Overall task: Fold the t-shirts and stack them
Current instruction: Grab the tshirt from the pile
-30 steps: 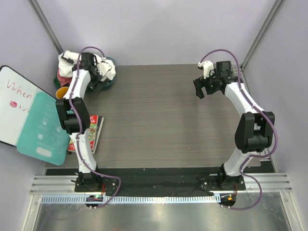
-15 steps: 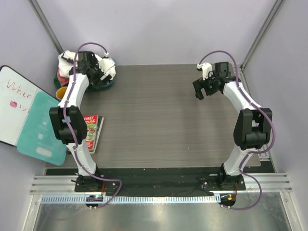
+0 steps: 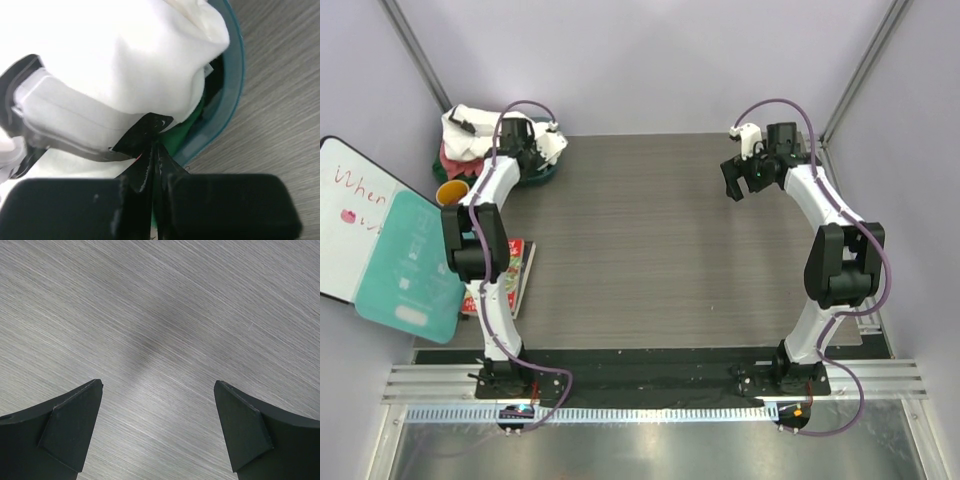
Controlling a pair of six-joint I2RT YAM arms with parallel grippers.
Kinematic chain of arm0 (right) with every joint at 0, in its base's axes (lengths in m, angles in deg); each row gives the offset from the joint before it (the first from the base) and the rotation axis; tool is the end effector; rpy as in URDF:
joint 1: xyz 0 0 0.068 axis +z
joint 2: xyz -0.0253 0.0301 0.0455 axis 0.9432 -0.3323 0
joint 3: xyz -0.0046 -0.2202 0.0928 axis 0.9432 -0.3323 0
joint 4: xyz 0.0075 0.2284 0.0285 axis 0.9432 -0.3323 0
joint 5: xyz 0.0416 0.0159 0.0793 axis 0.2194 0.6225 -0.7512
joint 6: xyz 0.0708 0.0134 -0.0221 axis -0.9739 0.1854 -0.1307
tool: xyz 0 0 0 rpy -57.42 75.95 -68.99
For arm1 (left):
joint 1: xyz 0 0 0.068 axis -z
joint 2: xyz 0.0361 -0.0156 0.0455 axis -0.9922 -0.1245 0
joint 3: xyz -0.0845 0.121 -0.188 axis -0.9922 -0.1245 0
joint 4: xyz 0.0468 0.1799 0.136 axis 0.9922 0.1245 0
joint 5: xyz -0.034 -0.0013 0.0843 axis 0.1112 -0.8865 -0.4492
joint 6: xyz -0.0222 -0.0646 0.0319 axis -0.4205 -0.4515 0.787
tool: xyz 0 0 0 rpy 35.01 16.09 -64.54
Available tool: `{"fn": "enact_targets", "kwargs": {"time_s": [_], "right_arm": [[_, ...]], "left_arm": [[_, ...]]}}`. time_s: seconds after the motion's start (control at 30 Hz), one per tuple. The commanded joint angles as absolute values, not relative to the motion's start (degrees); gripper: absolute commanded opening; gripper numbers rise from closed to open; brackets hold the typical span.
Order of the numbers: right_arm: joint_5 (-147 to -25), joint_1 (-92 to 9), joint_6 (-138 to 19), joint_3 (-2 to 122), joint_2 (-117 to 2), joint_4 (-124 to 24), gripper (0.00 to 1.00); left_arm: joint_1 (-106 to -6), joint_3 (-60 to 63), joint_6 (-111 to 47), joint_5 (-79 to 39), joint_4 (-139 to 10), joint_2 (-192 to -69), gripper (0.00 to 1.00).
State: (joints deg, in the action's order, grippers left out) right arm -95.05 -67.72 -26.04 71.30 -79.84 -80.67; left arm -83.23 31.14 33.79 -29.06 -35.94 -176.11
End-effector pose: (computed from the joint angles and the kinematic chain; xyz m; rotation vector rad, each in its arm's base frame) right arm 0.3833 0.0372 0.2315 -0.7288 2.2526 0.1476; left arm 0.4530 0.0040 0.1992 1.0818 2.1644 0.4637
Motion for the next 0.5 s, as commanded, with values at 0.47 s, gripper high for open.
{"fn": "enact_targets", "kwargs": {"time_s": [0.47], "right_arm": [[-97.21,-67.25,-26.19,69.38,-76.18,-79.59,0.99]], "left_arm": [[-79.86,34.93,29.07,-22.19,-30.93,-154.51,0.12]]}}
